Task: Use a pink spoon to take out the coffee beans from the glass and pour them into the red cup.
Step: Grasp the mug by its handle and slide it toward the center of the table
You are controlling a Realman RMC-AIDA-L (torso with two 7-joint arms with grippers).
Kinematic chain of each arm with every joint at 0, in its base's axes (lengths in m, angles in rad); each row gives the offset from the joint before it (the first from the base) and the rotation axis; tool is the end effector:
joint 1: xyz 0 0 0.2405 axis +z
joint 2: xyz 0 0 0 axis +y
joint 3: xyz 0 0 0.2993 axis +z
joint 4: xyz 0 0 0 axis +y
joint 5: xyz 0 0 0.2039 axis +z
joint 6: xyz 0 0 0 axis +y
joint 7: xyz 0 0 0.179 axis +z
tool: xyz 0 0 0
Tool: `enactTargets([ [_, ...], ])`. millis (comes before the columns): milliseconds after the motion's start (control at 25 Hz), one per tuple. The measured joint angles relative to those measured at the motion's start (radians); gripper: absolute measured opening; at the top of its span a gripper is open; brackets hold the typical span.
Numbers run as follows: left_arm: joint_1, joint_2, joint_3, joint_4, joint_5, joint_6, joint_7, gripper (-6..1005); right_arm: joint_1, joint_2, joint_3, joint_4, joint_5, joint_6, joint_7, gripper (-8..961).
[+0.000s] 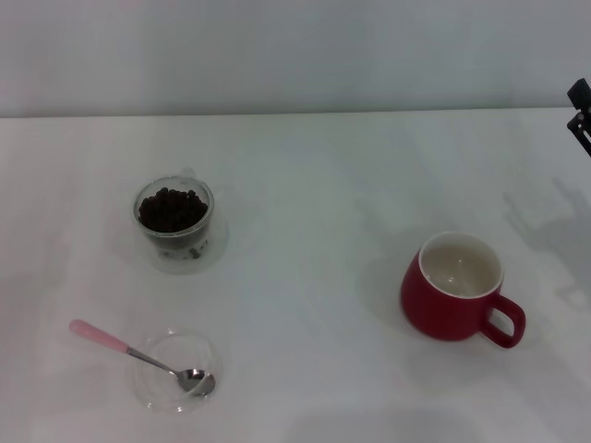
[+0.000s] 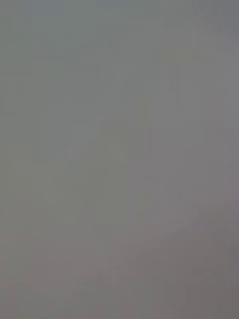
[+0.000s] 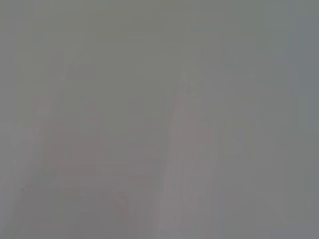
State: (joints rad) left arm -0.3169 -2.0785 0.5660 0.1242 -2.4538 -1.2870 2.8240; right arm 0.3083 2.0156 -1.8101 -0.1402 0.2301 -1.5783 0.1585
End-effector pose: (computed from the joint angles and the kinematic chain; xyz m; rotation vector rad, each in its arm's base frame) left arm -0.4248 0.3283 0.0497 -1.2908 -0.5646 -0.6623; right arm 0.3436 0.3244 0.0287 -1.5700 0.1504 0.8528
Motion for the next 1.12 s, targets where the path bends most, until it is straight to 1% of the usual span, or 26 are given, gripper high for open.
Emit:
enactTargets([
  [440,-0.010,0.000,0.002,-0.012,0.002,0.000,0.000,894,0.000,0.000,0.000,0.005,0.000,0.000,0.000,836],
  [720,-0.009,-0.002,0.002,-0.012,0.028,0.000,0.000,894,-0.006,-0.001,-0.001,0.007,0.000,0.000,0.005,835],
  [840,-0.004,-0.002,0.001,-0.012,0.028,0.000,0.000,895,-0.023,-0.006,-0.025,0.012,0.000,0.000,0.041,835],
  [960,-0.002,-0.002,0.002,-0.012,0.029,0.000,0.000,895,-0.046,-0.018,-0.068,0.030,-0.007,-0.001,0.093,835],
  [1120,-0.006,-0.002,0.001,-0.014,0.029,0.000,0.000,893,-0.059,-0.024,-0.094,0.082,-0.077,-0.004,0.130,835],
])
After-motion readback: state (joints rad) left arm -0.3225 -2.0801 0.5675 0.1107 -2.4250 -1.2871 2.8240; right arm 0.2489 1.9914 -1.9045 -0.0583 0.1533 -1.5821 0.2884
